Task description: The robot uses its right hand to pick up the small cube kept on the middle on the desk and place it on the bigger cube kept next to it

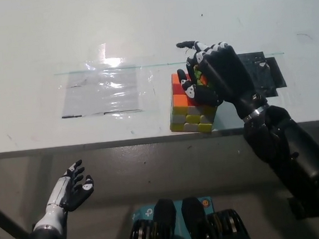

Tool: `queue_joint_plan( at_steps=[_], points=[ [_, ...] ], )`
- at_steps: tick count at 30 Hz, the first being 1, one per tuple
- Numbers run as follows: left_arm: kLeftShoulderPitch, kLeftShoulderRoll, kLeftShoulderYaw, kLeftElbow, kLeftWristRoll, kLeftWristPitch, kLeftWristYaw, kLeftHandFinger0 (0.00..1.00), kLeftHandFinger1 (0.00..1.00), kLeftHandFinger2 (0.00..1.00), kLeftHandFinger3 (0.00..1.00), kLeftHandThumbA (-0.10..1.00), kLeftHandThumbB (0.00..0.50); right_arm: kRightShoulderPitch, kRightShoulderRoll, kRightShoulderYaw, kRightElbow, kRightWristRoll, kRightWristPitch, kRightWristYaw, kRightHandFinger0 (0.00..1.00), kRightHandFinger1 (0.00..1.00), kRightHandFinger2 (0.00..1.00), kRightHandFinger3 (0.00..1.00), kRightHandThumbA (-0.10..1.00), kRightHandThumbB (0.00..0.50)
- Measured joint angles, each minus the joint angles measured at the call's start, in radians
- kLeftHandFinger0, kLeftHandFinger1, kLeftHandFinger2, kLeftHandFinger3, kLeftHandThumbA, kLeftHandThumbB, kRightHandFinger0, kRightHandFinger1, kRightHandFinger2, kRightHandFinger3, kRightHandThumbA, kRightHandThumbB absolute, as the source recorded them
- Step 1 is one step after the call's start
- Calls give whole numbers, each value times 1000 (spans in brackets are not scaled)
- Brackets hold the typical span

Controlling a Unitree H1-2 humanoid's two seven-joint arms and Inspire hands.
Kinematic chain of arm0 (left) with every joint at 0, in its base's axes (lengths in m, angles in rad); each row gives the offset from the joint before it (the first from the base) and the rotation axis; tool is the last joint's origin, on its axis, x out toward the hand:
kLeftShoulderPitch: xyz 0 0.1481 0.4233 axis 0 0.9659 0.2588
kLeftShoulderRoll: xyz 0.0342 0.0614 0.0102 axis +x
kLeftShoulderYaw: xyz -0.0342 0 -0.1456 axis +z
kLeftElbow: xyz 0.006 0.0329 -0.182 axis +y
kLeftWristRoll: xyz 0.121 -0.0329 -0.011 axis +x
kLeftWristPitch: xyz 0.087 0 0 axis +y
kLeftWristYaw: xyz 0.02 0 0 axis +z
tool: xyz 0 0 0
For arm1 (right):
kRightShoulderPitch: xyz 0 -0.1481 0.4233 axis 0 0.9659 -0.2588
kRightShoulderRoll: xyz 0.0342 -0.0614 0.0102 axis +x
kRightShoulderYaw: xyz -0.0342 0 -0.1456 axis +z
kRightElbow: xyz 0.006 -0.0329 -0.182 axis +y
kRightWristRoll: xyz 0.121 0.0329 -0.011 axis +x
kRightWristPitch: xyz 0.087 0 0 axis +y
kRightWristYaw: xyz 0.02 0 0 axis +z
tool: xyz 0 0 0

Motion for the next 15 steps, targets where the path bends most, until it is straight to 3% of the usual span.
queue_joint_plan(
  at_steps=[2, 3, 4, 5, 8, 9, 12, 15],
  points=[
    [0, 0, -2, 0, 0, 0, 0, 1000, 1000, 1000, 1000, 313, 180, 0, 3, 0, -5, 0, 0, 1, 0, 67, 364, 941, -100, 0],
    [-1, 0, -2, 0, 1, 0, 0, 1000, 1000, 1000, 1000, 323, 184, 0, 3, 1, -8, 0, 0, 2, 333, 488, 694, 1000, 206, 33],
    [-1, 1, -3, 0, 2, 0, 0, 1000, 1000, 1000, 1000, 324, 185, 0, 2, 6, -18, -5, 2, 6, 397, 540, 688, 1000, 295, 33],
    [-1, 1, -4, 0, 2, 0, 0, 1000, 1000, 1000, 1000, 318, 181, 0, 1, 12, -30, -10, 7, 12, 562, 673, 746, 1000, 416, 66],
    [-2, 1, -6, 0, 4, 0, 0, 1000, 1000, 1000, 1000, 315, 175, 1, 5, 37, -60, -24, 19, 34, 727, 893, 1000, 1000, 505, 129],
    [-2, 1, -7, 0, 4, 0, 0, 1000, 1000, 1000, 1000, 324, 179, 1, 7, 42, -67, -29, 23, 40, 766, 985, 1000, 1000, 566, 119],
    [-2, 3, -12, 0, 6, 0, 0, 1000, 1000, 1000, 1000, 325, 173, 1, 10, 58, -91, -49, 47, 63, 848, 1000, 1000, 1000, 666, 101],
    [-3, 5, -13, 0, 7, 0, 0, 1000, 1000, 1000, 1000, 320, 174, 1, 10, 69, -113, -70, 81, 92, 850, 1000, 1000, 1000, 671, 109]
  ],
)
